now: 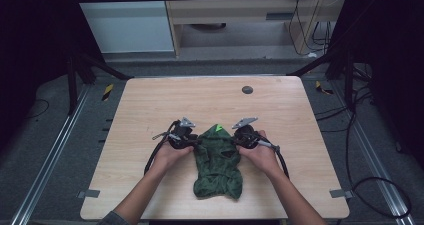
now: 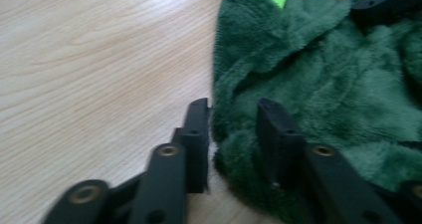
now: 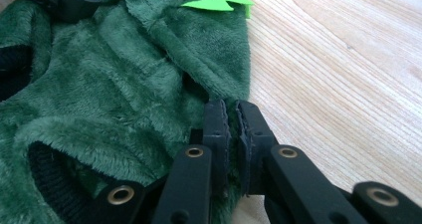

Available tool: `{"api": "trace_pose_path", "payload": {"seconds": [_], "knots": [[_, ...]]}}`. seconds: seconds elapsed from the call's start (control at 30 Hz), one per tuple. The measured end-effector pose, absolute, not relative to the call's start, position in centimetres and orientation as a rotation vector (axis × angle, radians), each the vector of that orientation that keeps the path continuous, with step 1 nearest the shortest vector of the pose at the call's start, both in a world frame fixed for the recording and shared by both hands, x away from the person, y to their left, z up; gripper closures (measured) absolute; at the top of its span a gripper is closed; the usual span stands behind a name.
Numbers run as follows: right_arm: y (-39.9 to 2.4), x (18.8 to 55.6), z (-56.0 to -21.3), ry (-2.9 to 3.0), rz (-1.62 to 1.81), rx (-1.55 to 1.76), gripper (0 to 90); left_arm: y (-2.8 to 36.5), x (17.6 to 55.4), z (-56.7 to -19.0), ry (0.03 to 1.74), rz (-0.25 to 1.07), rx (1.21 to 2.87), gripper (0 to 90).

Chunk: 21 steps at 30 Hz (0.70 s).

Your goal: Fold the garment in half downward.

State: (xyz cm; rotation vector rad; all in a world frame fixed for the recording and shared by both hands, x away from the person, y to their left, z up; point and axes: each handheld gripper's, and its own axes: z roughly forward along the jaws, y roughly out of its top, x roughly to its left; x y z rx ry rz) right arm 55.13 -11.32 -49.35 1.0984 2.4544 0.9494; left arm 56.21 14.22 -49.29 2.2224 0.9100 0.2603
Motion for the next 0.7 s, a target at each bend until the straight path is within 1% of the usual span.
{"api": "trace_pose_path", "payload": {"seconds": [0.17, 0.23, 0.43, 0.7], "knots": [[-11.4, 55.2, -49.3, 2.454, 0.95, 1.097, 85.2, 14.1, 56.0, -49.3, 0.91, 0.263, 2.216, 79.7], [-11.4, 55.2, -49.3, 2.454, 0.951, 1.09, 85.5, 14.0, 56.0, -49.3, 0.914, 0.259, 2.214, 82.1], [-11.6, 55.2, -49.1, 2.462, 0.96, 1.093, 86.2, 14.0, 56.1, -49.0, 0.909, 0.259, 2.237, 85.1], [-12.1, 55.0, -48.3, 2.46, 0.98, 1.087, 86.3, 14.0, 56.1, -48.0, 0.875, 0.28, 2.259, 85.9]]}}
